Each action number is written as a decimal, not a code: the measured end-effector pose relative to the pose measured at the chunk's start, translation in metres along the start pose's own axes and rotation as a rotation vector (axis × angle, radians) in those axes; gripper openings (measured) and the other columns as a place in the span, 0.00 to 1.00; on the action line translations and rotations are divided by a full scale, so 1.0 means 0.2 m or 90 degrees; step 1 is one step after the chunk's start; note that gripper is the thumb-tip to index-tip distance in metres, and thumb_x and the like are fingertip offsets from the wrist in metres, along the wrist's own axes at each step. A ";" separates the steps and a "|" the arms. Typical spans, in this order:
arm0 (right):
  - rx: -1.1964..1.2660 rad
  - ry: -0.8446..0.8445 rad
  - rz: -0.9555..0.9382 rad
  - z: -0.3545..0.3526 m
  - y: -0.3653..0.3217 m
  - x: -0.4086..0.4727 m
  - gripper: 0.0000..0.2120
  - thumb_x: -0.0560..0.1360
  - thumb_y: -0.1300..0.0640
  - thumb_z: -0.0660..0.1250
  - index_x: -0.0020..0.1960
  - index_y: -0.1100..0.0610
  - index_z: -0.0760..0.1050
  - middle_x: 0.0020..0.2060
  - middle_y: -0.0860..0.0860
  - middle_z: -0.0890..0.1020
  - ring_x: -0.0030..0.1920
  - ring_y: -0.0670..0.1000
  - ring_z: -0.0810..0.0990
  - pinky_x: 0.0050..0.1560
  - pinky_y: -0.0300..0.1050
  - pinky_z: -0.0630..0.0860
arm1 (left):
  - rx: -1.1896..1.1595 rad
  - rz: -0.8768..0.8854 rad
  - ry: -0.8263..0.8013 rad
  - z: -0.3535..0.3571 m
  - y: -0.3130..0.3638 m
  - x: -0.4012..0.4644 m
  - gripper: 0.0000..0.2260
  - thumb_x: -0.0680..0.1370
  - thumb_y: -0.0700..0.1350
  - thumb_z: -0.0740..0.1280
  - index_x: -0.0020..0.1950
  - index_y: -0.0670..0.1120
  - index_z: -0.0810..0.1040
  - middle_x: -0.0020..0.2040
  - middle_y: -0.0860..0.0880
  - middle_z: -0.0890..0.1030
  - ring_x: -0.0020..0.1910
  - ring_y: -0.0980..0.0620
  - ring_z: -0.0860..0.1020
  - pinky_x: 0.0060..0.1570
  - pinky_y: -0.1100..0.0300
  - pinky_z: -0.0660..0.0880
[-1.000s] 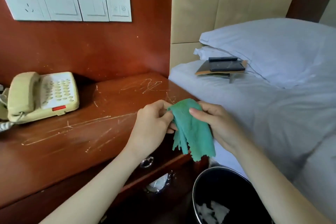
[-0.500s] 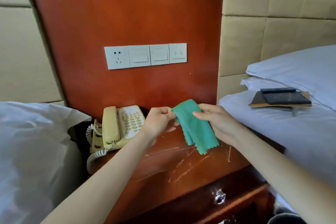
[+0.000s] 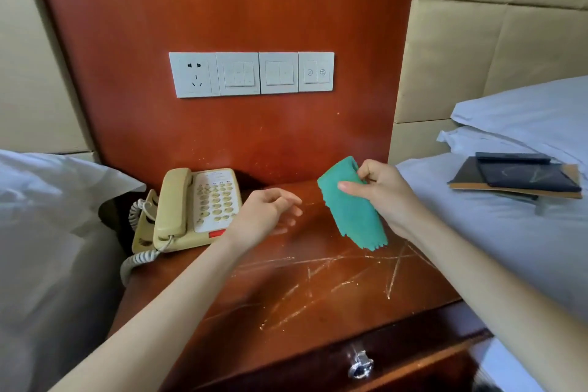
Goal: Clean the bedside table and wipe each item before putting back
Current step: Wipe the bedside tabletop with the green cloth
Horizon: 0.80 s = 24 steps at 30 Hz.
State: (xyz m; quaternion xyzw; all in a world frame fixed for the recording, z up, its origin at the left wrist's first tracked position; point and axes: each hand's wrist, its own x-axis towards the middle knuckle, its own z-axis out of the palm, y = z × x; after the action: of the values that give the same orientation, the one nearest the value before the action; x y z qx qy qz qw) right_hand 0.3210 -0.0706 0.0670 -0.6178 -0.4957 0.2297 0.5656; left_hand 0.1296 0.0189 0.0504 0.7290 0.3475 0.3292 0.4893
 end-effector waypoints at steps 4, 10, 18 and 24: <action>-0.094 0.050 -0.026 -0.23 0.09 0.02 0.16 0.70 0.58 0.75 0.48 0.50 0.69 0.46 0.56 0.81 0.46 0.59 0.82 0.49 0.61 0.79 | 0.026 0.006 0.008 0.09 -0.01 0.01 0.13 0.82 0.42 0.58 0.45 0.49 0.81 0.38 0.54 0.84 0.35 0.59 0.79 0.35 0.66 0.75; -0.428 0.184 -0.117 -0.45 0.27 -0.07 0.18 0.71 0.62 0.71 0.60 0.55 0.77 0.48 0.51 0.77 0.50 0.56 0.78 0.50 0.48 0.74 | 0.108 0.055 -0.021 0.28 0.01 0.03 0.13 0.82 0.42 0.58 0.45 0.50 0.81 0.41 0.52 0.84 0.37 0.57 0.80 0.37 0.66 0.74; -0.832 0.168 -0.131 -0.53 0.46 -0.29 0.14 0.72 0.63 0.65 0.58 0.58 0.78 0.48 0.56 0.75 0.50 0.59 0.72 0.51 0.53 0.65 | 0.185 0.154 -0.045 0.44 -0.05 -0.05 0.12 0.81 0.42 0.60 0.44 0.53 0.80 0.39 0.54 0.83 0.38 0.60 0.81 0.34 0.72 0.73; -0.504 0.116 0.006 -0.49 0.47 -0.31 0.17 0.78 0.59 0.62 0.67 0.54 0.74 0.63 0.52 0.77 0.61 0.54 0.75 0.62 0.47 0.70 | 0.243 0.218 -0.024 0.42 -0.05 -0.14 0.10 0.81 0.43 0.60 0.46 0.55 0.79 0.39 0.57 0.83 0.40 0.61 0.81 0.42 0.65 0.77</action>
State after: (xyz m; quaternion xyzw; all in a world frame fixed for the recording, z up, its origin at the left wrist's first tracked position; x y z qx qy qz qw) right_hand 0.4120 -0.1579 -0.0118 -0.8079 -0.4906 -0.0321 0.3249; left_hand 0.1808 -0.0421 0.0119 0.8625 0.2656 0.3220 0.2862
